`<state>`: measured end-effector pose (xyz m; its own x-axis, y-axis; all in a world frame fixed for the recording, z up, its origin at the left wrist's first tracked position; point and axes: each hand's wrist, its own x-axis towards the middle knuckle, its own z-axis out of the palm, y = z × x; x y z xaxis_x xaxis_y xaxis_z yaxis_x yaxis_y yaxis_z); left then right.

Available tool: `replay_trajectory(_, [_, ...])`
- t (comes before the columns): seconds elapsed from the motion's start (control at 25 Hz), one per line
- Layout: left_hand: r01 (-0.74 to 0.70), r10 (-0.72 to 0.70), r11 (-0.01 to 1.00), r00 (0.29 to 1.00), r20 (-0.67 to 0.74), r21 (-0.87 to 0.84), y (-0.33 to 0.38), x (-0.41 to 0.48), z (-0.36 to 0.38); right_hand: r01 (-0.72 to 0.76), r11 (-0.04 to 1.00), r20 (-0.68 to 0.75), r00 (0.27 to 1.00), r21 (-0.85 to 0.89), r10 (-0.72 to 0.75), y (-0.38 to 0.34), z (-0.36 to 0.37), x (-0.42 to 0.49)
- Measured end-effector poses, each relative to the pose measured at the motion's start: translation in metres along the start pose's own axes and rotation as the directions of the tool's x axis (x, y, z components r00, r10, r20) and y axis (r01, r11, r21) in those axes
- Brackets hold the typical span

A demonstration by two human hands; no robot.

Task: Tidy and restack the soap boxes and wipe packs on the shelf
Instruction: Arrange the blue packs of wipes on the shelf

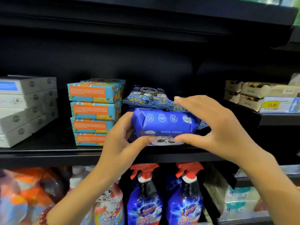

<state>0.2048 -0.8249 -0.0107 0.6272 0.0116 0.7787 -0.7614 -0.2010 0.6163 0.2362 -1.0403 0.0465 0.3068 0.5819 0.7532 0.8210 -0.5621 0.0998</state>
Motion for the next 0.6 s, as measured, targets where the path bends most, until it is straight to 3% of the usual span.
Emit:
replay_trajectory(0.08, [-0.113, 0.109, 0.989, 0.993, 0.049, 0.095, 0.002, -0.001, 0.002, -0.027, 0.999, 0.105, 0.994, 0.038, 0.022, -0.003, -0.001, -0.002])
replay_trajectory(0.12, [-0.135, 0.13, 0.982, 0.99, 0.052, 0.13, 0.003, 0.001, 0.001, -0.027, 0.999, 0.093, 0.995, 0.034, 0.024, -0.005, 0.0, -0.004])
replay_trajectory(0.24, [-0.064, 0.095, 0.969, 0.988, -0.121, 0.239, 0.003, -0.002, 0.0, -0.02, 0.999, -0.115, 0.993, -0.048, 0.015, -0.009, 0.008, -0.011])
replay_trajectory(0.28, [0.026, 0.017, 0.979, 0.978, -0.208, 0.204, 0.004, -0.002, 0.0, -0.017, 0.994, -0.197, 0.98, -0.106, -0.004, -0.008, 0.01, -0.013])
replay_trajectory(0.36, [0.234, -0.244, 0.97, 0.937, -0.249, -0.069, 0.009, 0.002, 0.005, 0.03, 0.97, -0.322, 0.94, -0.242, -0.11, -0.006, 0.015, -0.018])
replay_trajectory(0.48, [0.528, -0.56, 0.801, 0.827, -0.044, -0.282, 0.012, 0.016, 0.009, 0.166, 0.909, -0.369, 0.874, -0.383, -0.315, -0.006, 0.028, -0.025])
replay_trajectory(0.6, [0.619, -0.62, 0.725, 0.777, 0.108, -0.302, 0.015, 0.02, 0.01, 0.262, 0.88, -0.35, 0.843, -0.396, -0.408, -0.005, 0.038, -0.027])
